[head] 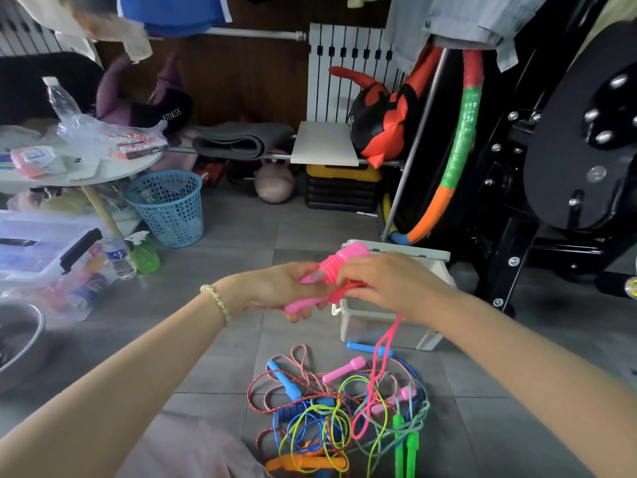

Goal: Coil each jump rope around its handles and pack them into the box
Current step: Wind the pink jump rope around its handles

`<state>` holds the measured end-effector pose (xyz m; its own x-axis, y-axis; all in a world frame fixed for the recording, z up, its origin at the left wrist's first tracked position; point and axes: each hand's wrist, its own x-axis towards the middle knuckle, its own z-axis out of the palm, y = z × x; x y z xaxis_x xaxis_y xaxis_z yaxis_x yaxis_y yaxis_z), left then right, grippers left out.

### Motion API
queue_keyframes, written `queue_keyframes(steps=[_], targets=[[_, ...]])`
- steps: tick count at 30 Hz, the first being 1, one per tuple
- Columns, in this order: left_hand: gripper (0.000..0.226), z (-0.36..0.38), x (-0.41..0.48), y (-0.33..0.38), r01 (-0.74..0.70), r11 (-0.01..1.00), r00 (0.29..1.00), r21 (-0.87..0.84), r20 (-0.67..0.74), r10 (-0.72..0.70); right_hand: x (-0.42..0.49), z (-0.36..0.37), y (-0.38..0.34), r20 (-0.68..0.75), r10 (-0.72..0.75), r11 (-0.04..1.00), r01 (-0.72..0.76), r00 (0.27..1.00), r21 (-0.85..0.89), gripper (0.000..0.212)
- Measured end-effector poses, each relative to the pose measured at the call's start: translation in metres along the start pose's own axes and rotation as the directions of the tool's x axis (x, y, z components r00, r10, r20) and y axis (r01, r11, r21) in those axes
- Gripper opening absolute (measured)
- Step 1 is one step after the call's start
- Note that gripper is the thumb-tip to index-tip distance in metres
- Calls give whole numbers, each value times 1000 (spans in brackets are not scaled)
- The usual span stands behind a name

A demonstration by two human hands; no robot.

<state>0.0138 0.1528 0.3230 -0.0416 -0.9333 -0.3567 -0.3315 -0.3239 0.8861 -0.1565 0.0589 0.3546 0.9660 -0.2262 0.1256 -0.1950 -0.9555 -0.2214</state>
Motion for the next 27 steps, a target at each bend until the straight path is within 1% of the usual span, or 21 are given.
queue_keyframes(steps=[2, 3, 5, 8, 11, 14, 16, 17, 18, 20, 22, 24, 26, 27], targets=[[12, -4, -5, 4, 42, 993, 993, -110, 111, -30, 0, -10, 5, -11, -30, 997, 31, 999, 66, 14], [11, -6, -7, 6, 45, 991, 988, -128, 150, -26, 1, -14, 6, -13, -41, 996, 42, 999, 82, 15], [16, -7, -10, 12, 23, 992, 984, -123, 177, -1, 4, -18, 7, -24, -55, 995, 56, 998, 79, 18], [23, -5, -11, 26, -47, 998, 985, -35, 162, 52, 10, -23, 7, -74, -31, 990, 41, 997, 136, 22], [29, -2, -13, 34, -62, 992, 991, 107, 121, 49, 11, -24, 3, -52, -4, 987, 13, 999, 162, 22], [38, -1, -14, 37, -60, 989, 996, 135, 66, 52, 10, -29, -3, 2, -9, 995, 9, 1000, 95, 20], [31, 1, -14, 41, -79, 972, 997, 220, 33, 74, 11, -33, -5, 21, -11, 998, 9, 1000, 70, 18], [23, 2, -14, 43, -88, 955, 996, 282, 15, 87, 11, -35, -5, 11, -9, 994, 8, 1000, 107, 19], [19, 4, -14, 45, -90, 939, 995, 333, -1, 96, 12, -37, -6, -3, 3, 986, -2, 1000, 166, 24], [22, 7, -14, 48, -79, 916, 995, 393, -27, 97, 14, -40, -7, -8, 55, 961, -51, 998, 272, 33], [23, 10, -14, 48, -62, 914, 996, 401, -30, 81, 17, -43, -8, 66, 103, 932, -120, 992, 342, 31], [28, 12, -16, 47, -51, 907, 998, 417, -7, 60, 19, -47, -8, 232, 123, 900, -207, 965, 383, 28], [36, 14, -17, 45, -39, 892, 999, 451, 11, 38, 19, -52, -8, 399, 127, 894, -279, 908, 350, 28], [38, 15, -17, 44, -34, 886, 999, 463, 11, 32, 18, -55, -6, 447, 121, 902, -286, 886, 323, 28]])
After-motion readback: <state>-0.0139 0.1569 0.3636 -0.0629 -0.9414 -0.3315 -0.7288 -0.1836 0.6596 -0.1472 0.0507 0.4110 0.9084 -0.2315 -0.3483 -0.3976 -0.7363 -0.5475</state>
